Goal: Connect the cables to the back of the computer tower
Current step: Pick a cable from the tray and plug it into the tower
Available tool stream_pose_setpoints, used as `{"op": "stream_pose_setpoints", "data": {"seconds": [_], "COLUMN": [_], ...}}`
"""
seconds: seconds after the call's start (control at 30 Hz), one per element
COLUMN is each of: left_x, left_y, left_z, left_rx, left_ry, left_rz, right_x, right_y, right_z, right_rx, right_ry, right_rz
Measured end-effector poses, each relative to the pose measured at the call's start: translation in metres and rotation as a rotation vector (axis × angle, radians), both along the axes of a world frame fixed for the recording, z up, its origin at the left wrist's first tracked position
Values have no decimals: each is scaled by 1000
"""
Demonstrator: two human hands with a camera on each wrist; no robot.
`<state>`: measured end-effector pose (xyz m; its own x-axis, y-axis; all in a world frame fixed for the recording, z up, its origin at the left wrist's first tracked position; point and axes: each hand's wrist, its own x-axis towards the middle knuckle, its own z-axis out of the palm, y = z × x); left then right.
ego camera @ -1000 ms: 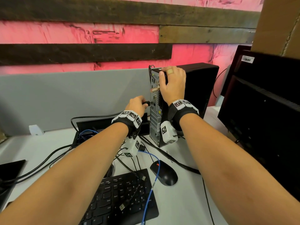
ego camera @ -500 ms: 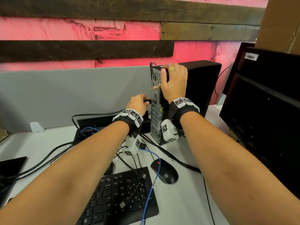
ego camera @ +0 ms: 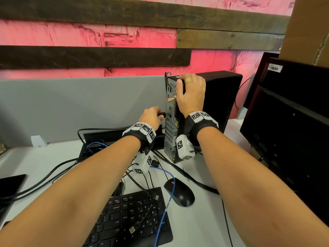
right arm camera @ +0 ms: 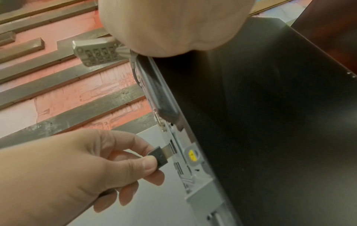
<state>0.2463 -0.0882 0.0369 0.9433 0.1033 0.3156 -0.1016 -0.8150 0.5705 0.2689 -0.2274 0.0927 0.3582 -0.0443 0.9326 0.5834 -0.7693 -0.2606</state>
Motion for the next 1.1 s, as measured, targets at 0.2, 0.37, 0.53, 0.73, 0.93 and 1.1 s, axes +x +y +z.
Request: {"op": "stream_pose_setpoints", "data": {"seconds": [0.2, 0.37, 0.53, 0.73, 0.93, 1.1], "left_x": [3, 2, -3, -7, -5, -2], "left_y": [0, 13, 10, -6, -5, -10], "left_z": [0, 29, 72, 76, 88, 87], "left_rx": [-23, -93, -56, -102, -25, -30], "left_ry": [14, -93, -154, -169, -140, -135], "left_rz": [-44, 27, -25, 11, -9, -10], "right_x": [-1, -2, -7, -12, -14, -13], "right_y": [0, -5, -4, -11, -11, -13], "right_z": [0, 1, 4, 8, 11, 11], "right_rx": [3, -19, -20, -93, -111, -94], "right_ry": [15, 42, 101, 182, 241, 238], "right_rz": [10, 43, 57, 59, 53, 42]}}
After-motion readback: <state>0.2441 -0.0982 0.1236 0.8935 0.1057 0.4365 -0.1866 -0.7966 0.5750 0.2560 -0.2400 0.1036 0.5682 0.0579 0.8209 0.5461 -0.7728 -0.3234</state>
